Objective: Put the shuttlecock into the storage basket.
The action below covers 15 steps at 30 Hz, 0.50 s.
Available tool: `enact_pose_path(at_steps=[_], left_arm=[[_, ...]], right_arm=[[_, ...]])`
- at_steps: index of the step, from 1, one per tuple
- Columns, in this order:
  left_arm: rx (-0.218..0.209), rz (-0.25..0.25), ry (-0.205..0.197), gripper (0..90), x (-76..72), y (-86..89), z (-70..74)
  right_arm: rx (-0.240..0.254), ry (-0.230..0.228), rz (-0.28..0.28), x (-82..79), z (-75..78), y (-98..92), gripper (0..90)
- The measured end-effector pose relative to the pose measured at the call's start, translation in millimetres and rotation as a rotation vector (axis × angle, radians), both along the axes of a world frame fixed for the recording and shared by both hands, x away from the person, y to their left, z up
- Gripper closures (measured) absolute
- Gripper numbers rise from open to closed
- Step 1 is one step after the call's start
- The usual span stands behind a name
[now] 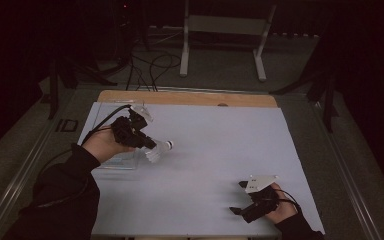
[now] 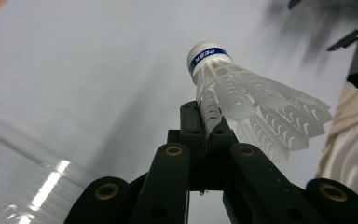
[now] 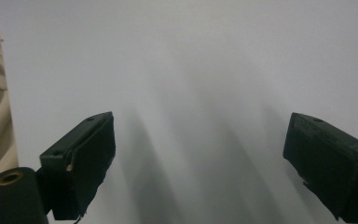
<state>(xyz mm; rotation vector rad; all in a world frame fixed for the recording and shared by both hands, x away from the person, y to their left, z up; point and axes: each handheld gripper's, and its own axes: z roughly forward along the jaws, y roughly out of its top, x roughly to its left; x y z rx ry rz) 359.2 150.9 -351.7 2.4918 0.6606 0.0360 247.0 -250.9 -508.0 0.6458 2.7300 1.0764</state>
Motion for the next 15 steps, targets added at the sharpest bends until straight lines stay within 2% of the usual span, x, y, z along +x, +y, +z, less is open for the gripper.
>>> enact_pose_path(at_steps=[5,15], left_arm=[[-0.004,0.014,-0.029,90.0,2.8,6.6,2.9],[-0.041,0.095,-0.039,90.0,11.1,26.3,5.2]], right_arm=[[0.019,-0.012,-0.01,0.2,2.2,-1.4,9.0],[0.029,-0.005,-0.011,0.3,1.8,-2.1,9.0]])
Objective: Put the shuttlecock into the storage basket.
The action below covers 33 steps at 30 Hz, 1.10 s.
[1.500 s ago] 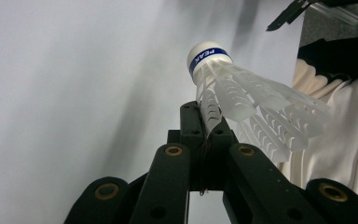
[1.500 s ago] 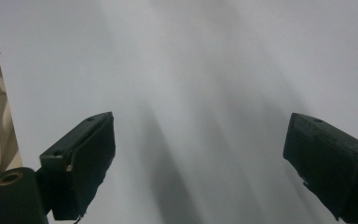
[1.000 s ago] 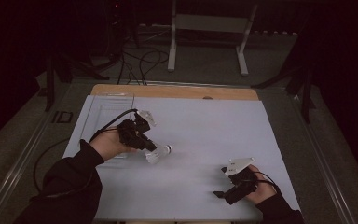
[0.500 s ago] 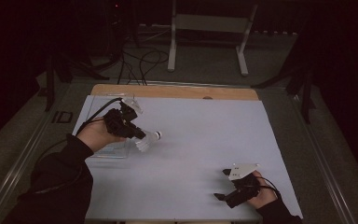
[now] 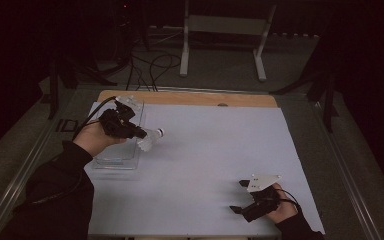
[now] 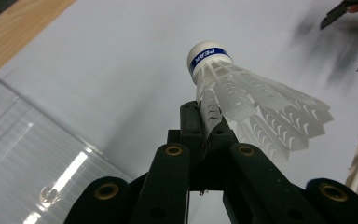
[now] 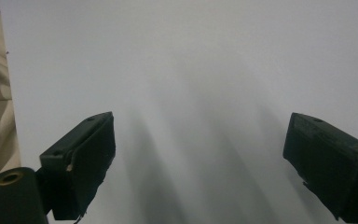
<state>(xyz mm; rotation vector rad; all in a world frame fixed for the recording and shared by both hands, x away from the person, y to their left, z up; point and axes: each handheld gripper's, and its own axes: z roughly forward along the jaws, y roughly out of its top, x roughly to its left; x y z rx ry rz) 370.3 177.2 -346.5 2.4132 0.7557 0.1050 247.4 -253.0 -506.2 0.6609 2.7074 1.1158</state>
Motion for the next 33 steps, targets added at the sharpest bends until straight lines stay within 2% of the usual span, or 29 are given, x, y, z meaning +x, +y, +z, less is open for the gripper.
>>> enact_pose_path(at_steps=[12,15,24,31,33], left_arm=[[-0.021,0.066,-0.034,90.0,4.3,25.0,0.3],[-0.039,0.097,-0.04,90.0,5.7,32.0,-0.3],[-0.066,0.149,-0.073,90.0,9.4,47.1,-3.1],[-0.047,0.192,-0.09,90.0,10.8,54.7,-9.3],[-0.054,0.203,-0.098,90.0,11.0,56.4,-10.9]], right_arm=[[0.006,0.001,0.0,0.7,-0.6,-0.6,9.0],[0.006,0.002,0.002,1.1,-0.8,-0.8,9.0],[0.011,0.003,0.003,1.4,-0.8,-1.1,9.0],[0.01,0.007,0.006,1.4,-1.2,-0.6,9.0],[0.005,0.003,0.005,1.4,-1.2,-0.6,9.0]])
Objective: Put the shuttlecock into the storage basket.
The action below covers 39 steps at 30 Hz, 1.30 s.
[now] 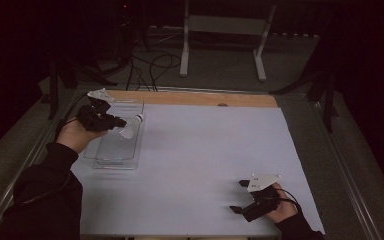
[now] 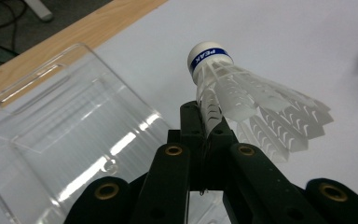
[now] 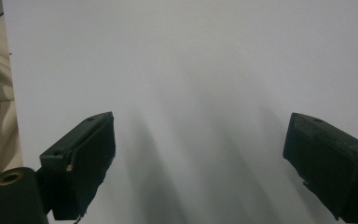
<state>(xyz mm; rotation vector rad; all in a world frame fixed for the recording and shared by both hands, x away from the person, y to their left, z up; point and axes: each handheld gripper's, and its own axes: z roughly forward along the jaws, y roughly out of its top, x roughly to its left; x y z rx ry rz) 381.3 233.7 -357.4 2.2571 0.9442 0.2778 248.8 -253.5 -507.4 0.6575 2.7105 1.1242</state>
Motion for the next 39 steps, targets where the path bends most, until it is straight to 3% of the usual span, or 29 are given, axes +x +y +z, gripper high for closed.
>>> enact_pose_path(at_steps=[9,14,16,29,39], left_arm=[[0.025,0.085,-0.054,90.0,-1.0,2.7,-9.0],[-0.002,0.115,-0.056,90.0,0.1,3.8,-13.4],[0.001,0.133,-0.059,90.0,0.4,4.0,-15.5],[0.001,0.208,-0.041,90.0,7.2,2.8,-33.5],[-0.039,0.267,-0.05,90.0,12.9,5.9,-43.1]], right_arm=[[0.005,0.003,0.001,0.0,0.2,-0.2,9.0],[0.003,0.005,0.003,-0.4,0.1,0.1,9.0],[0.004,-0.012,-0.006,-0.6,0.9,-0.2,9.0],[0.008,0.002,0.005,-0.6,0.3,0.1,9.0],[0.008,0.006,0.008,-0.6,-0.4,0.4,9.0]])
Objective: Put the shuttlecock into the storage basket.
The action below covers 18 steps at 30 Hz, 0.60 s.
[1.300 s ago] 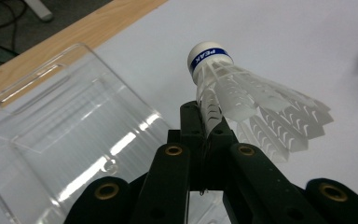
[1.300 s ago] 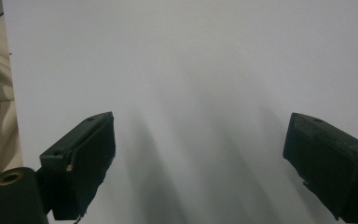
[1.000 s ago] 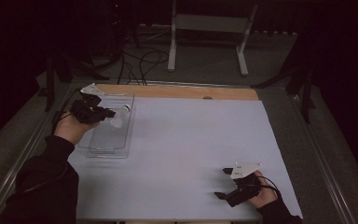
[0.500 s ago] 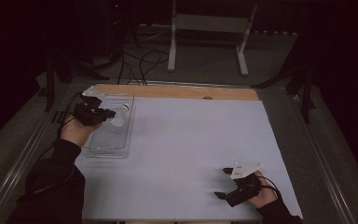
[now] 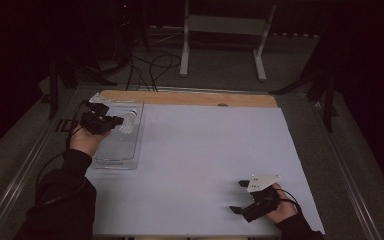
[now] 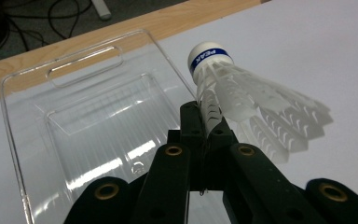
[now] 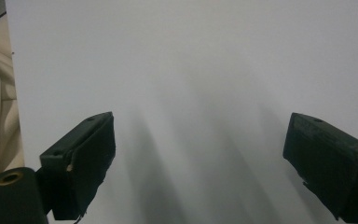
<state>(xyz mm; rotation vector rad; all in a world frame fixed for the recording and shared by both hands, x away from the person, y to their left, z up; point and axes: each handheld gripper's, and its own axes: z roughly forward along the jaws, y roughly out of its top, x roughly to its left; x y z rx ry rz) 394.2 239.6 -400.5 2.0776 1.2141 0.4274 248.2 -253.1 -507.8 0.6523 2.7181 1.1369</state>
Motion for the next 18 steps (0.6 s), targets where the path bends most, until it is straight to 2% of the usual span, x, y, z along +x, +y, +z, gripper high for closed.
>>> enact_pose_path(at_steps=[6,18], left_arm=[[-0.009,0.018,0.026,90.0,6.1,1.0,-12.9],[0.006,0.045,0.067,90.0,13.5,3.0,-32.8]], right_arm=[[0.0,0.001,0.001,0.1,-0.2,-0.1,9.0],[-0.009,0.01,0.007,0.3,-1.8,0.5,9.0]])
